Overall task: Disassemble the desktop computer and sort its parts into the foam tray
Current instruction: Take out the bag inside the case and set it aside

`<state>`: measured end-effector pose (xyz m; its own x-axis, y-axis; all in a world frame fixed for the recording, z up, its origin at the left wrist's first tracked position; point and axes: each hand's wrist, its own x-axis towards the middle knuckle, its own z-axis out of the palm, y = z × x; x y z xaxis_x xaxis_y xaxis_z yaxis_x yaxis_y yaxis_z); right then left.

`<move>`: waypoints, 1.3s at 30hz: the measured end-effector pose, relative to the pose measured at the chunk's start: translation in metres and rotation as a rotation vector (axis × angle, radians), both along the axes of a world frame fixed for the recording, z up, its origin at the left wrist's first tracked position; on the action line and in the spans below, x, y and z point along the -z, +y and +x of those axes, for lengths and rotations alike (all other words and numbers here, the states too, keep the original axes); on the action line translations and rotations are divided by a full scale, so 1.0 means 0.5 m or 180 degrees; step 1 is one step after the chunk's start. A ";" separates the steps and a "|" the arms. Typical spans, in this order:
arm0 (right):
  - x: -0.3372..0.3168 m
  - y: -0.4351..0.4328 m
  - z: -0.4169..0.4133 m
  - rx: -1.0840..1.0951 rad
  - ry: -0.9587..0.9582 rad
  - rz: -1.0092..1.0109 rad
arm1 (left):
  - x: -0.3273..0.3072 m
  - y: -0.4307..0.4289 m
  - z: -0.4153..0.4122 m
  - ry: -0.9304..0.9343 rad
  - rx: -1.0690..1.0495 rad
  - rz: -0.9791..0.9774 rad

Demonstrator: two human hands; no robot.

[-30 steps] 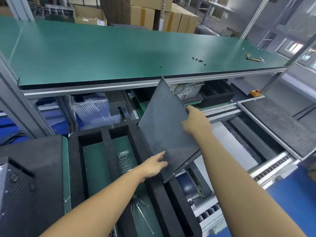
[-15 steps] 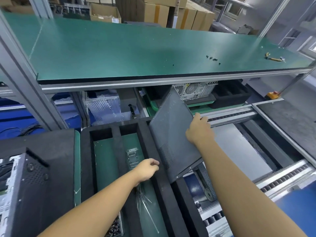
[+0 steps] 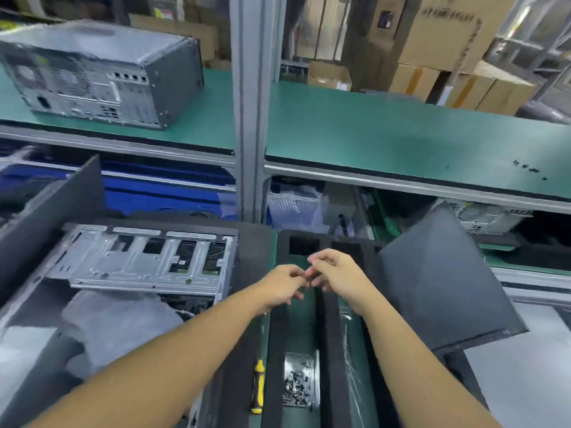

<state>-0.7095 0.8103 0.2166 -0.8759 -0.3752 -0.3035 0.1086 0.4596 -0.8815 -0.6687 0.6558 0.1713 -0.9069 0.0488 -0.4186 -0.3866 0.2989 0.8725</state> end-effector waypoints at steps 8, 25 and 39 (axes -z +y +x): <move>0.003 -0.298 0.166 -0.0270 0.0123 -0.0145 | -0.027 -0.305 0.183 0.0618 -0.0273 -0.0664; 0.085 -0.575 0.378 -0.1683 0.1188 0.2820 | 0.024 -0.625 0.378 0.0832 0.1511 -0.3182; 0.158 -0.554 0.358 -0.1698 0.1318 0.2469 | 0.077 -0.645 0.400 0.1718 0.0687 -0.2533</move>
